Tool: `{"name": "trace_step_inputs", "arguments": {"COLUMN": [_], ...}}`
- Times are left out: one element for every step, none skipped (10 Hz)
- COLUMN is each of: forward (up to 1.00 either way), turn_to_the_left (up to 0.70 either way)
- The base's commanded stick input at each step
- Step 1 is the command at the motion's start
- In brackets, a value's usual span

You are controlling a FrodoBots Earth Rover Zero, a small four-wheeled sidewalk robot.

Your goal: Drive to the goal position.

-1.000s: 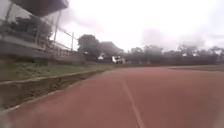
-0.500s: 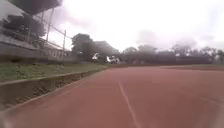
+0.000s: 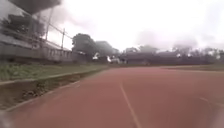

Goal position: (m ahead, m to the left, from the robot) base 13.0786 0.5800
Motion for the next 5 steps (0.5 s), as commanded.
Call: {"name": "trace_step_inputs", "arguments": {"forward": [0.7, 0.7, 0.7, 0.7, 0.7], "turn_to_the_left": [0.01, 0.01, 0.01, 0.01, 0.01]}}
